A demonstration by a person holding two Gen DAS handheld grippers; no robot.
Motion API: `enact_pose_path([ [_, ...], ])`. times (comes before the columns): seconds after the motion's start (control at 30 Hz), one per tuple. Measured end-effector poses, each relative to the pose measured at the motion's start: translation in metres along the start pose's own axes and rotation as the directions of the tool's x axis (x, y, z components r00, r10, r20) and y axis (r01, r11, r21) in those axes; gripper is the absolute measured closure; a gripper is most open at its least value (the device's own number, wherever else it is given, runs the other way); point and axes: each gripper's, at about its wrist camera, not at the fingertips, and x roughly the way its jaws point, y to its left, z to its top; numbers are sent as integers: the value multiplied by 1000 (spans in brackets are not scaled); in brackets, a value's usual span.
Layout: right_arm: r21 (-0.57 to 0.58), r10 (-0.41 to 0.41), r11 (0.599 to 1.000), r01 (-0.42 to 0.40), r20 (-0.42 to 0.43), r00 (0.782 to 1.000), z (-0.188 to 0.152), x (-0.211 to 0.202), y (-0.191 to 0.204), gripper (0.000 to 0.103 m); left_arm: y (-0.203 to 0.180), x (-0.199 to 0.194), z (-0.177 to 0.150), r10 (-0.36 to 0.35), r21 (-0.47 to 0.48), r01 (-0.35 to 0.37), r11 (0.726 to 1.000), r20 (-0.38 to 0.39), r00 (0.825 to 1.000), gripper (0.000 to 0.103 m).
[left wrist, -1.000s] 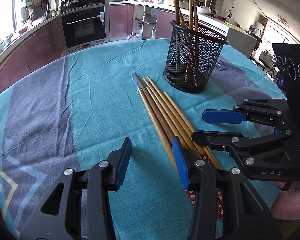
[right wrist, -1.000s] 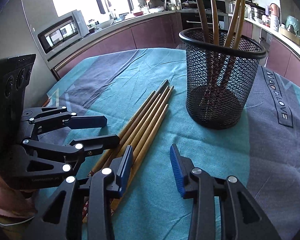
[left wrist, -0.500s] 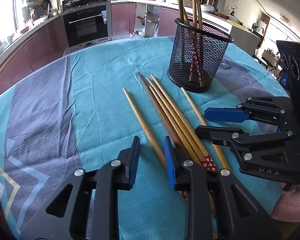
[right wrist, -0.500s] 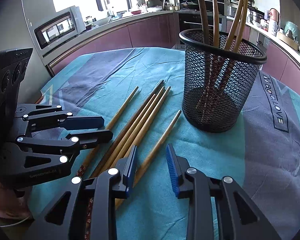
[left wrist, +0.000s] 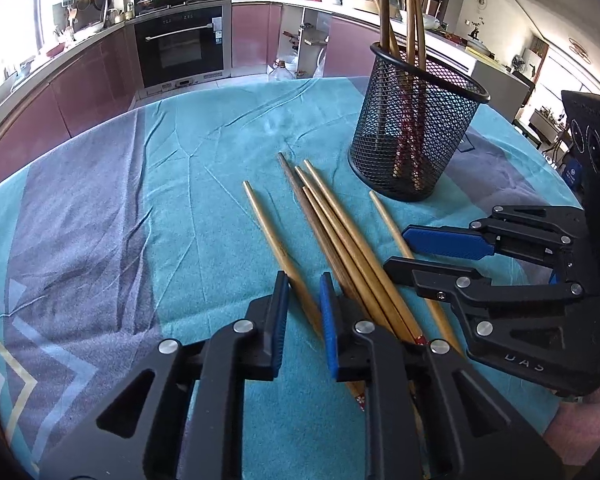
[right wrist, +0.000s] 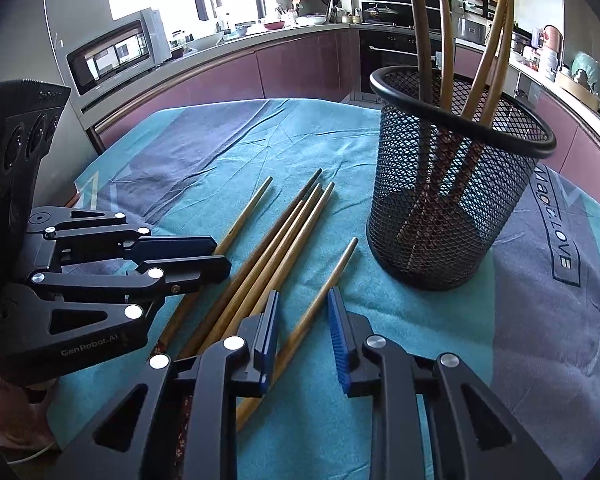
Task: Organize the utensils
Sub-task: 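Move both open tools back to the remaining chopsticks, then grasp a chopstick with the left tool while the right tool grasps another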
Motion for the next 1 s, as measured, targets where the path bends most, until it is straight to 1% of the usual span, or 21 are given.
enact_pose_path([
  [0.07, 1, 15, 1000, -15, -1, 1000, 0, 0, 0, 90, 0, 0, -1, 8, -10, -8, 1000, 4, 1000, 88],
  [0.23, -11, 23, 1000, -23, -4, 1000, 1, -1, 0, 95, -2, -4, -6, 4, -28, -4, 1000, 4, 1000, 92],
  [0.37, -2, 14, 1000, -14, -8, 1000, 3, 2, -1, 95, -3, -2, -4, 13, -27, -13, 1000, -1, 1000, 92],
  [0.5, -25, -4, 1000, 4, -11, 1000, 4, 3, 2, 94, -3, 4, 1, 23, -26, -23, 999, 0, 1000, 90],
  [0.63, -3, 15, 1000, -15, -7, 1000, 4, 3, -3, 96, -2, 9, 8, 21, -39, -21, 999, 1, 1000, 90],
  [0.73, 13, 26, 1000, -26, -2, 1000, 3, 0, -7, 98, -1, 10, 9, 26, -51, -26, 998, 2, 1000, 93],
  [0.83, 25, 44, 999, -44, 7, 999, 2, -4, -9, 98, -1, 9, 9, 19, -69, -19, 997, 7, 1000, 96],
  [1.0, 30, 67, 997, -68, 36, 997, 1, -19, -11, 98, 2, 1, 7, 9, -78, -8, 997, 18, 1000, 96],
])
